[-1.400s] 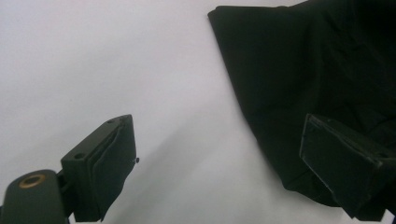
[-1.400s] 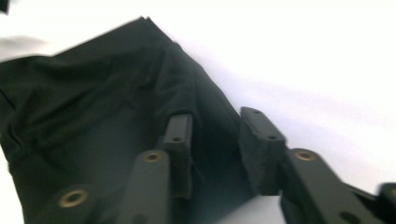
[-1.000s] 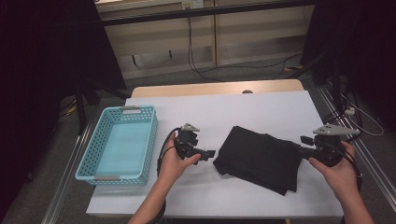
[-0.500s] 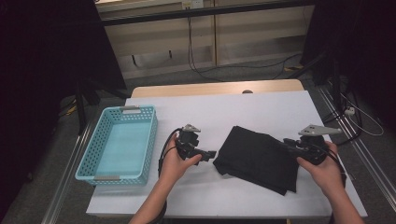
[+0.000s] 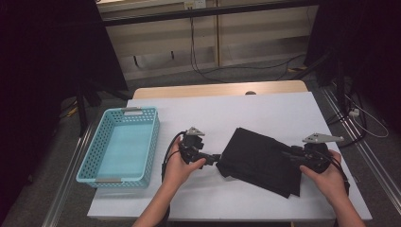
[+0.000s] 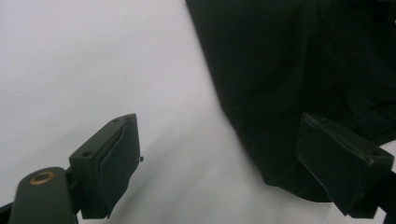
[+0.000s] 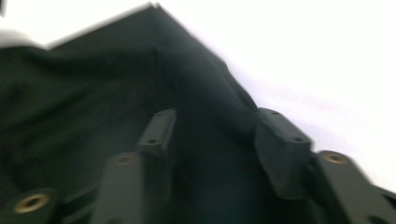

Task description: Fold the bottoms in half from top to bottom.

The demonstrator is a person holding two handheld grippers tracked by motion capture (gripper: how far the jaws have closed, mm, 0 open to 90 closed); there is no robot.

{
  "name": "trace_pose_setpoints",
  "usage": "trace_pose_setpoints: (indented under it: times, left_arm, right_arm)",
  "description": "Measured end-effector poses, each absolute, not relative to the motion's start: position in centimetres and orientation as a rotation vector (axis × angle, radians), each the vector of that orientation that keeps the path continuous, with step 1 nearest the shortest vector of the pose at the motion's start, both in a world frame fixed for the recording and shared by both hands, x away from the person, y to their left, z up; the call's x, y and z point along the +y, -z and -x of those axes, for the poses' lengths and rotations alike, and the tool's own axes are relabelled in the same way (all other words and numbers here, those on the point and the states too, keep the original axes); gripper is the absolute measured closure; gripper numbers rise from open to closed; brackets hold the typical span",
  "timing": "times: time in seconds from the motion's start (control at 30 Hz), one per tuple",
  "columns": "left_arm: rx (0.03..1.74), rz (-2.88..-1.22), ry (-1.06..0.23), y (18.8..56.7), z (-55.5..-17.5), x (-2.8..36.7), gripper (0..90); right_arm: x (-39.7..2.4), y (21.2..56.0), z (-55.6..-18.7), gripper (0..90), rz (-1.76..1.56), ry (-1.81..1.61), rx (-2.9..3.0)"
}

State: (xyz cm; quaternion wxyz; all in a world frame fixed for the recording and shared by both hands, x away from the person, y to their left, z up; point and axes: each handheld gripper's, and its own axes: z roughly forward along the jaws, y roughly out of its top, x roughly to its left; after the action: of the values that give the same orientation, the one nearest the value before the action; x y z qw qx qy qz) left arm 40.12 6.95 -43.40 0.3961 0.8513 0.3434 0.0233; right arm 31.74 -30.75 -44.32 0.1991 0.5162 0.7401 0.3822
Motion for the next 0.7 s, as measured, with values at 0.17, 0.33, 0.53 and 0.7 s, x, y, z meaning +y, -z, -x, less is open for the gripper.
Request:
trace_pose_setpoints:
  times: [0.17,0.33,0.53,0.7]
  left_arm:
    - [0.842,-2.181,-0.025,43.6,-39.6,6.2,13.2]
    - [0.837,-2.193,-0.021,44.0,-39.3,6.0,13.3]
    - [0.812,-2.212,-0.034,44.4,-38.6,5.6,16.8]
    - [0.803,-2.215,-0.068,44.8,-38.3,5.6,22.2]
  right_arm:
    - [-30.0,43.9,-31.9,30.7,-1.402,-1.128,2.045]
    - [-29.2,44.0,-32.1,22.3,-1.384,-1.140,2.049]
    - [-29.1,43.8,-31.7,17.5,-1.394,-1.170,2.015]
    - [-29.3,43.7,-31.7,16.9,-1.396,-1.168,2.012]
